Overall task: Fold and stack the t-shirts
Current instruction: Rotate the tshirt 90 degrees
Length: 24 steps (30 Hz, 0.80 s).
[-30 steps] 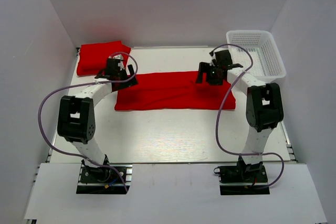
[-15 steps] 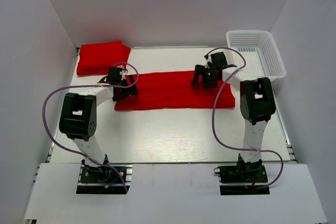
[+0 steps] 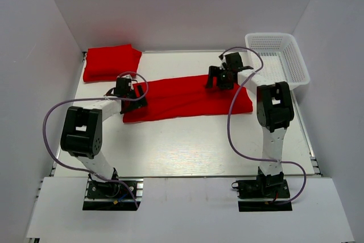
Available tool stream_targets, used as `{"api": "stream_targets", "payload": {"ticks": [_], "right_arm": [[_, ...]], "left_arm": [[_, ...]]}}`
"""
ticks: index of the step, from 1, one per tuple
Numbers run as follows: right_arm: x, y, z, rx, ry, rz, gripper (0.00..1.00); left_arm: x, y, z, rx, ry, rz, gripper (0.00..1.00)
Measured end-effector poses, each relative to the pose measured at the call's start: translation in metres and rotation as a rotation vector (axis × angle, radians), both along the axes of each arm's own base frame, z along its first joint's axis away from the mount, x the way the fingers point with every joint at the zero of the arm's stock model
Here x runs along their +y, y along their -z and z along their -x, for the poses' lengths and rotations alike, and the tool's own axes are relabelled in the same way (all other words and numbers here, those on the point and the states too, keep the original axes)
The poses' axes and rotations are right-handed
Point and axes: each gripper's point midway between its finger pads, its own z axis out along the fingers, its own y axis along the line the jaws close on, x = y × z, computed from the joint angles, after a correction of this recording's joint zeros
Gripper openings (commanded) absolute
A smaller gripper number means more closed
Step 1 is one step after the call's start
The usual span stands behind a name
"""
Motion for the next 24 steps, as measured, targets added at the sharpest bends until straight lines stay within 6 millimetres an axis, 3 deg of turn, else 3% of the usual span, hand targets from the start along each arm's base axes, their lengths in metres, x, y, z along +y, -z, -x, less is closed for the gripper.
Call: {"api": "stream_targets", "payload": {"ticks": [4,8,14,16,21,24], "right_arm": [[-0.006,0.008,0.008,0.009,0.0,0.026,0.9],[-0.007,0.01,0.011,0.003,-0.002,0.028,0.9],[0.0,0.01,0.006,-0.014,-0.017,0.003,0.9],[0.008,0.01,-0.008,-0.025,-0.023,-0.014,0.9],[0.046,0.004,-0.067,-0.11,-0.062,-0.109,0.9],[0.07,0.001,-0.093,-0.156,-0.104,-0.165,0.9]], "left_arm": [[0.003,0.002,0.025,0.005,-0.022,0.011,1.0],[-0.007,0.0,0.053,-0.037,0.003,0.092,1.0],[-0.041,0.0,0.09,-0.045,0.103,0.226,1.0],[-0.056,-0.001,0.1,-0.031,0.15,0.261,1.0],[-0.094,-0.002,0.13,0.042,0.285,0.346,1.0],[-0.119,-0.004,0.156,0.109,0.384,0.399,1.0]]}}
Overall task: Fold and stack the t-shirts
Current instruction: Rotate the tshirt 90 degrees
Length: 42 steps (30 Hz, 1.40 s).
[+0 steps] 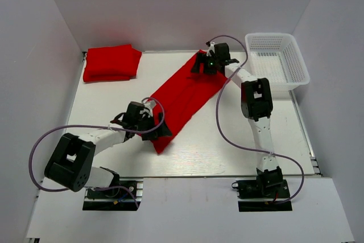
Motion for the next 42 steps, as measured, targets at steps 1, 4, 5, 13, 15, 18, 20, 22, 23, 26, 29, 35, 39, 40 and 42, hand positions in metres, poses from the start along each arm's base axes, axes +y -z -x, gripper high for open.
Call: {"api": "stream_targets", "payload": {"ticks": [1,4,5,13,15,18,20,22,23,26,29,35,39,40,42], "right_arm": [[0.009,-0.002,-0.006,-0.019,-0.02,-0.02,0.9],[0.032,-0.004,-0.008,-0.065,-0.075,-0.065,0.9],[0.04,-0.004,-0.007,-0.074,-0.091,-0.077,0.9],[0.102,-0.01,-0.004,-0.152,-0.178,-0.198,0.9],[0.105,-0.01,-0.002,-0.154,-0.185,-0.2,0.9],[0.101,-0.009,-0.005,-0.168,-0.178,-0.177,0.9],[0.09,-0.011,-0.002,-0.169,-0.159,-0.133,0.9],[0.082,-0.018,0.004,-0.157,-0.147,-0.107,0.9],[0.076,-0.026,0.006,-0.16,-0.138,-0.091,0.9],[0.063,-0.064,0.009,-0.207,-0.11,-0.048,0.9],[0.055,-0.107,0.008,-0.285,-0.092,-0.03,0.9],[0.045,-0.127,0.017,-0.278,-0.063,0.013,0.9],[0.035,-0.08,0.041,-0.124,-0.011,0.108,0.9],[0.033,-0.064,0.051,-0.076,-0.005,0.136,0.9],[0.032,-0.037,0.071,0.004,0.003,0.185,0.9]], "left_arm": [[-0.009,0.0,0.011,0.03,0.04,0.017,1.0],[-0.037,-0.002,0.04,0.13,0.174,0.063,1.0],[-0.046,-0.002,0.05,0.168,0.218,0.08,1.0],[-0.095,-0.012,0.134,0.454,0.558,0.114,1.0],[-0.097,-0.014,0.136,0.458,0.596,0.062,1.0],[-0.102,-0.021,0.125,0.397,0.632,-0.002,1.0],[-0.11,-0.032,0.104,0.305,0.642,-0.037,1.0],[-0.119,-0.048,0.076,0.191,0.623,-0.076,1.0],[-0.126,-0.06,0.054,0.107,0.599,-0.1,1.0],[-0.127,-0.094,0.003,-0.102,0.471,-0.172,1.0],[-0.093,-0.122,-0.03,-0.229,0.268,-0.258,1.0],[0.011,-0.138,-0.081,-0.287,-0.175,-0.44,1.0],[0.064,-0.109,-0.116,-0.191,-0.344,-0.547,1.0],[0.073,-0.097,-0.125,-0.161,-0.367,-0.571,1.0],[0.091,-0.077,-0.138,-0.101,-0.406,-0.607,1.0]]}}
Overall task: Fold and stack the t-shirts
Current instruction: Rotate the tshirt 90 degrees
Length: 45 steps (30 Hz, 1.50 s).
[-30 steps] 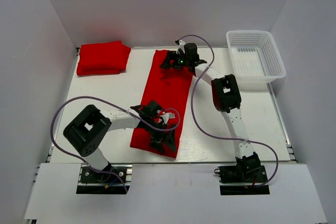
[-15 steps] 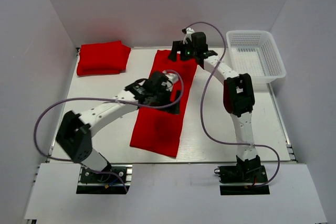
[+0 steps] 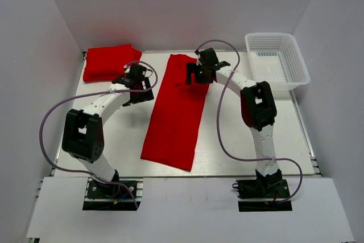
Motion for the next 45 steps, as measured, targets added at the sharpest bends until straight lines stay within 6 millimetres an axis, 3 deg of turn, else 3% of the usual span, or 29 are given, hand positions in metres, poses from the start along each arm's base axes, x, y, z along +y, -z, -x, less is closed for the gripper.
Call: {"api": "stream_targets", "payload": {"ticks": [2,5,9,14,25,30,34,39,42,45], "right_arm": [[0.001,0.024,0.025,0.082,0.014,0.054,0.9],[0.002,0.043,0.048,0.143,0.045,0.125,0.9],[0.003,0.05,0.054,0.156,0.081,0.166,0.9],[-0.006,0.051,0.031,0.13,0.156,0.192,0.9],[-0.047,0.049,-0.049,0.057,0.2,0.144,0.9],[-0.056,0.046,-0.053,0.036,0.088,0.132,0.9],[-0.059,0.042,-0.031,0.045,0.018,0.143,0.9],[-0.063,0.009,0.002,0.032,-0.004,0.137,0.9],[-0.072,-0.019,0.027,0.001,0.021,0.112,0.9],[-0.091,-0.037,0.07,-0.022,0.081,0.079,0.9]], "left_arm": [[0.017,0.015,-0.004,0.041,-0.04,-0.012,1.0],[0.041,0.022,-0.005,0.055,-0.097,-0.005,1.0],[0.065,0.027,0.008,0.059,-0.147,0.009,1.0],[0.071,0.027,0.028,0.063,-0.15,0.035,1.0],[0.04,0.03,0.032,0.044,-0.046,0.171,1.0],[0.021,0.034,0.029,0.043,0.037,0.221,1.0],[0.008,0.037,0.031,0.037,0.1,0.234,1.0],[-0.02,0.038,0.04,0.033,0.208,0.27,1.0],[-0.046,0.039,0.056,0.026,0.295,0.317,1.0],[-0.067,0.04,0.085,0.039,0.379,0.357,1.0]]}}
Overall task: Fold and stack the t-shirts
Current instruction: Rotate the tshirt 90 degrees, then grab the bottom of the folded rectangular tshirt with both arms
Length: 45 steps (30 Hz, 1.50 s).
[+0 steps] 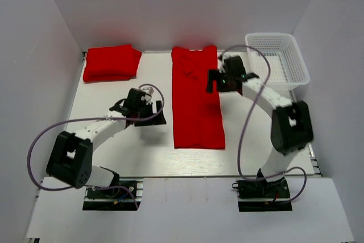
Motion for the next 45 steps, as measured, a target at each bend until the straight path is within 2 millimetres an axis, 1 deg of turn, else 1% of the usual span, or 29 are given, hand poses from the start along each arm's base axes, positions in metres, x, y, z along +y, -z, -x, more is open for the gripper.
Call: {"api": "stream_targets", "payload": {"ticks": [1,3,4,8,10,12,13,14,15,16,18,21,22,24,26,27,30,31,32,33,34,35,36,37,38,40,45], "right_arm": [[-0.008,0.001,0.018,0.009,0.018,-0.004,0.9],[-0.022,0.009,0.056,0.03,0.058,-0.023,0.9],[-0.031,0.017,0.078,0.059,0.08,-0.023,0.9],[-0.055,0.056,0.15,0.182,0.139,-0.027,0.9],[-0.061,0.067,0.18,0.223,0.148,-0.047,0.9],[-0.063,0.073,0.204,0.252,0.146,-0.079,0.9],[-0.063,0.074,0.211,0.259,0.143,-0.095,0.9],[-0.062,0.074,0.218,0.265,0.137,-0.109,0.87],[-0.061,0.075,0.224,0.272,0.127,-0.123,0.85],[-0.06,0.076,0.229,0.281,0.119,-0.133,0.85],[-0.059,0.079,0.238,0.305,0.108,-0.146,0.82],[-0.056,0.082,0.244,0.331,0.096,-0.161,0.79],[-0.055,0.082,0.245,0.34,0.091,-0.167,0.79],[-0.052,0.084,0.249,0.357,0.079,-0.182,0.72],[-0.05,0.087,0.253,0.376,0.068,-0.193,0.69],[-0.048,0.089,0.255,0.386,0.064,-0.2,0.64],[-0.044,0.09,0.257,0.4,0.05,-0.219,0.63],[-0.042,0.089,0.257,0.398,0.042,-0.229,0.57],[-0.042,0.09,0.256,0.395,0.037,-0.23,0.52],[-0.041,0.092,0.256,0.395,0.035,-0.232,0.45],[-0.041,0.094,0.257,0.402,0.033,-0.235,0.34],[-0.04,0.095,0.258,0.406,0.032,-0.234,0.3],[-0.041,0.097,0.259,0.413,0.036,-0.234,0.25],[-0.041,0.099,0.26,0.421,0.039,-0.232,0.16],[-0.041,0.1,0.261,0.426,0.039,-0.234,0.12],[-0.041,0.1,0.261,0.424,0.039,-0.232,0.0],[-0.041,0.098,0.261,0.413,0.03,-0.229,0.0]], "left_arm": [[-0.006,0.0,0.007,0.0,0.023,0.01,1.0],[-0.02,0.0,0.023,0.004,0.073,0.02,1.0],[-0.027,0.001,0.031,0.01,0.097,0.022,1.0],[-0.052,0.007,0.058,0.039,0.183,0.016,0.97],[-0.062,0.009,0.068,0.045,0.215,0.006,0.96],[-0.069,0.012,0.077,0.052,0.235,-0.004,0.91],[-0.071,0.015,0.081,0.055,0.239,-0.012,0.9],[-0.071,0.018,0.086,0.063,0.243,-0.02,0.88],[-0.072,0.022,0.09,0.073,0.247,-0.03,0.87],[-0.072,0.028,0.094,0.085,0.248,-0.042,0.85],[-0.071,0.038,0.101,0.11,0.248,-0.069,0.82],[-0.077,0.04,0.1,0.096,0.245,-0.067,0.76],[-0.079,0.04,0.1,0.093,0.246,-0.065,0.73],[-0.081,0.041,0.1,0.093,0.238,-0.064,0.68],[-0.083,0.042,0.098,0.089,0.23,-0.062,0.59],[-0.085,0.044,0.097,0.09,0.226,-0.063,0.54],[-0.089,0.046,0.096,0.088,0.218,-0.058,0.47],[-0.092,0.046,0.096,0.085,0.22,-0.051,0.41],[-0.093,0.046,0.096,0.085,0.219,-0.048,0.38],[-0.095,0.047,0.095,0.085,0.216,-0.043,0.35],[-0.096,0.047,0.095,0.085,0.214,-0.039,0.32],[-0.097,0.048,0.095,0.086,0.212,-0.037,0.21],[-0.097,0.048,0.095,0.088,0.208,-0.035,0.15],[-0.098,0.05,0.095,0.089,0.209,-0.036,0.09],[-0.098,0.05,0.095,0.089,0.209,-0.034,0.01],[-0.1,0.049,0.096,0.088,0.211,-0.03,0.0],[-0.1,0.049,0.097,0.085,0.21,-0.024,0.0]]}}
